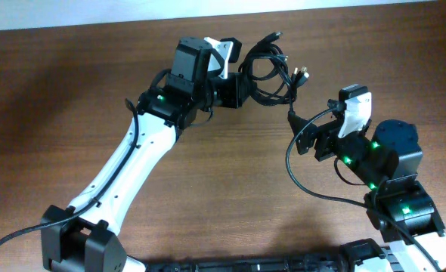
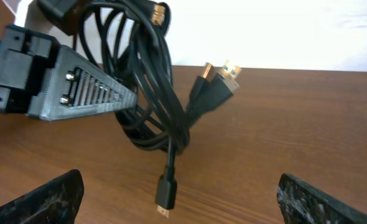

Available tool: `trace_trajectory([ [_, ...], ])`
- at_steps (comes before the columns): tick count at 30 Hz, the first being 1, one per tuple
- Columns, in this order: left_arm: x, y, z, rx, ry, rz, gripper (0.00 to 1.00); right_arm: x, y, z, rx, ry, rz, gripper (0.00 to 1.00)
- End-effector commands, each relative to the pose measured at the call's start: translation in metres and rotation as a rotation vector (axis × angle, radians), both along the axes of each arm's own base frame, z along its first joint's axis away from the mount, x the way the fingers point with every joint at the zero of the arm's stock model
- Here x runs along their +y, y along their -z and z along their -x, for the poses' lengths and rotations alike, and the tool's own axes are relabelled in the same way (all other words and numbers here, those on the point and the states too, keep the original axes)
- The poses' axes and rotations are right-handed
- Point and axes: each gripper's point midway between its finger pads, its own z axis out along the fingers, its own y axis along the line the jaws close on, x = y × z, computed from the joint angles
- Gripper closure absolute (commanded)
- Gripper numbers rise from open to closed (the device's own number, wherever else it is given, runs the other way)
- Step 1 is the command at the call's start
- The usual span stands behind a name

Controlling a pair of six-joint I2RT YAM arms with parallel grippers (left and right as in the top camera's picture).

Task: Untangle cables

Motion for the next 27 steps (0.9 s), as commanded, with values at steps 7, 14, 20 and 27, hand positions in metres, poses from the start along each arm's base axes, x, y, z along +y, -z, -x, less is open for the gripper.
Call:
trace_trajectory([
  [7,-0.019,-0.031,0.03,0.002,0.194,0.136,1.0,-0.022,0.004,-0.004,0.012,0.118,0.068,0.02],
  [14,-0.024,-0.045,0.05,-0.028,0.337,0.201,1.0,-0.037,0.013,-0.004,0.044,0.197,0.107,0.01],
  [20,-0.029,-0.061,0.075,-0.078,0.509,0.278,1.0,-0.037,0.013,-0.004,0.042,0.198,0.107,0.01],
  [27,-0.029,-0.062,0.086,-0.09,0.575,0.299,1.0,-0.051,0.013,-0.007,0.038,0.273,0.137,0.01],
])
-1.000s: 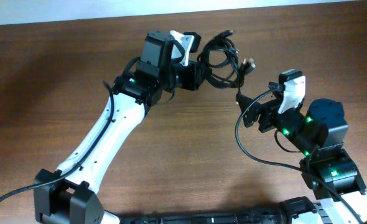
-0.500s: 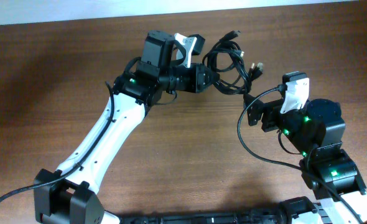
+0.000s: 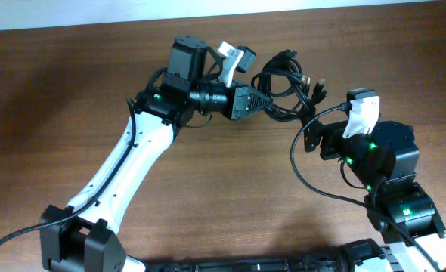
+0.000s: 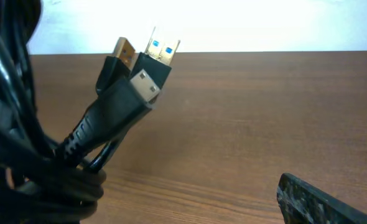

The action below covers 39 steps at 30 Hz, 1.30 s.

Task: Untangle cables

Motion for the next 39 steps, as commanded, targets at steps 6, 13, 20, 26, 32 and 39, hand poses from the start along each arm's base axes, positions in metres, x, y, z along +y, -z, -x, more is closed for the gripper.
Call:
trace_trajectory([
  [6,-0.004,-0.039,0.038,-0.064,0.207,0.145,1.0,-0.041,-0.008,-0.006,-0.033,0.219,0.096,0.01],
  [13,-0.003,-0.052,0.058,-0.111,0.337,0.236,1.0,-0.049,-0.017,-0.01,-0.073,0.264,0.104,0.01],
  [20,-0.001,-0.058,0.066,-0.151,0.396,0.281,1.0,-0.062,-0.026,-0.011,-0.108,0.343,0.126,0.01],
  [26,-0.001,-0.059,0.067,-0.194,0.411,0.291,1.0,-0.046,-0.026,-0.013,-0.109,0.252,0.088,0.01],
  [32,-0.003,-0.053,0.059,-0.224,0.372,0.253,1.0,-0.007,-0.03,-0.011,-0.129,0.027,0.044,0.0],
  [39,-0.004,-0.048,0.052,-0.295,0.353,0.226,1.0,0.034,-0.047,-0.003,-0.204,-0.221,0.005,0.02],
])
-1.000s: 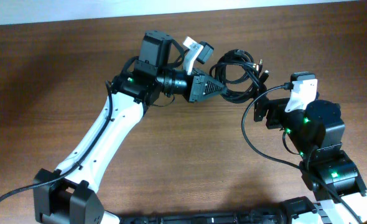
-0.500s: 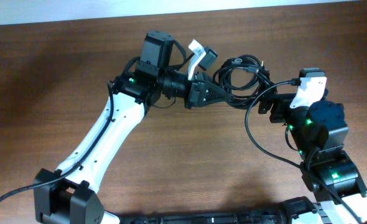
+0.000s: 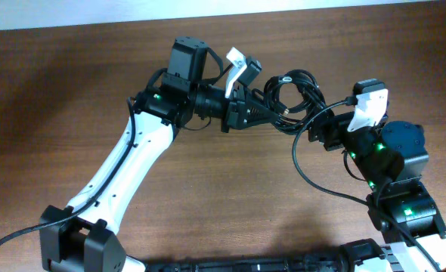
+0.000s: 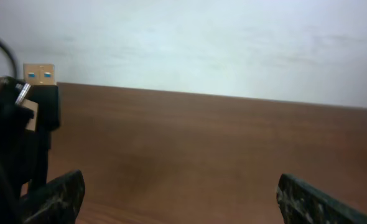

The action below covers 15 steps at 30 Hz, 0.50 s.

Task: Untangle cables

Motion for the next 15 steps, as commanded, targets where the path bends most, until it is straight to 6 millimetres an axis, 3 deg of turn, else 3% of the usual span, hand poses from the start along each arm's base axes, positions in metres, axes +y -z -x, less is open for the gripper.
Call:
trace_trajectory([
  [1,0.0,-0.02,0.008,-0.116,0.029,0.046,1.0,0.031,-0.009,0.01,-0.023,-0.188,-0.021,0.02],
  [8,0.005,-0.014,-0.017,-0.172,-0.076,-0.002,1.0,0.057,-0.013,0.025,-0.044,-0.37,-0.027,0.03],
  [15,0.005,-0.016,-0.019,-0.184,-0.08,0.006,1.0,0.072,-0.032,0.032,-0.124,-0.471,-0.048,0.02],
])
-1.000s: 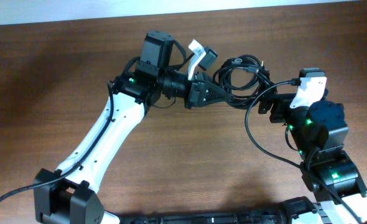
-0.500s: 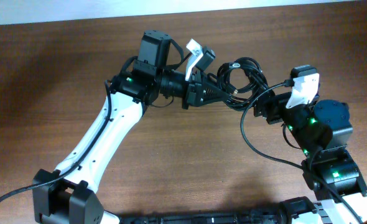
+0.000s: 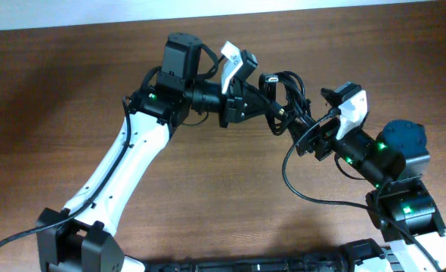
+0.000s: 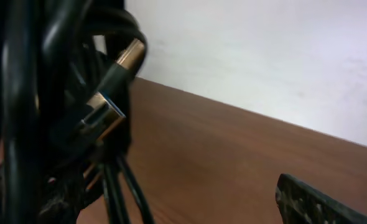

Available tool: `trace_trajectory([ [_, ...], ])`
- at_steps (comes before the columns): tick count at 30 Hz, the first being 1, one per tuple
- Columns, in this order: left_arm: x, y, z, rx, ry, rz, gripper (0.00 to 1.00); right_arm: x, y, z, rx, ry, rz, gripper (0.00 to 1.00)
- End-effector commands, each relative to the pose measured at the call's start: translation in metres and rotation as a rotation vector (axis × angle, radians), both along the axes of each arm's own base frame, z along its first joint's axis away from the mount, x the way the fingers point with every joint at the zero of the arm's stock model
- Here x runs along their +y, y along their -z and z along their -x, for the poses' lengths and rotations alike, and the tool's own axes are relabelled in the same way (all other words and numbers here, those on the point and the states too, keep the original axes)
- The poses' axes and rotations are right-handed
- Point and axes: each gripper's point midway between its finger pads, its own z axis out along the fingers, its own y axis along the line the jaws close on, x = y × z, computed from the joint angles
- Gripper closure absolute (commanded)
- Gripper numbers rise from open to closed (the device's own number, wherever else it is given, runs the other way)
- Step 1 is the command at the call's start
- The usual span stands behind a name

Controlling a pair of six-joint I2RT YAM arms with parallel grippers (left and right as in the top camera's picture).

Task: Untangle cables

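A bundle of tangled black cables (image 3: 285,100) hangs above the brown table, and my left gripper (image 3: 255,106) is shut on its left side. In the right wrist view the cables (image 4: 28,106) fill the left side, with a gold plug (image 4: 131,55) and a blue-tongued USB plug (image 4: 106,114) sticking out. My right gripper (image 3: 306,137) is open just right of and below the bundle. Its right finger (image 4: 323,204) is bare. Cable strands hang in front of its left finger, which is mostly hidden.
The brown wooden table (image 3: 223,196) runs to a white wall at the far edge (image 4: 264,56). The right arm's own black lead (image 3: 287,175) loops over the table beside it. The white left arm (image 3: 125,162) stretches diagonally from the near left.
My right gripper has moved left, up to the bundle, so the cables now crowd the left of its wrist view. The left gripper still holds the bundle, shifted a little left.
My left gripper held the bundle at the far middle of the table, with the right gripper open and facing it from the right. The bundle then stood further right, nearer the right gripper, at each later moment. Now the open right gripper sits against its strands.
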Motion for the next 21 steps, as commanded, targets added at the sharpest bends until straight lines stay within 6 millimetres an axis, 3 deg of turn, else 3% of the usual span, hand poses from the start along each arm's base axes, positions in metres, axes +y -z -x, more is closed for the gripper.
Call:
trace_trajectory([
  [1,0.001,-0.013,0.0,-0.058,-0.012,0.009,1.0,0.018,-0.018,0.013,-0.053,-0.122,-0.037,0.02],
  [8,-0.012,-0.013,0.012,-0.065,0.023,0.009,1.0,0.018,-0.025,0.012,-0.075,-0.121,-0.049,0.02],
  [12,-0.025,-0.003,0.003,-0.061,-0.076,-0.064,1.0,0.024,-0.031,0.016,-0.089,-0.161,-0.074,0.01],
  [21,-0.045,-0.003,-0.015,-0.067,-0.251,-0.105,1.0,0.029,-0.03,0.022,-0.08,-0.208,-0.08,0.01],
])
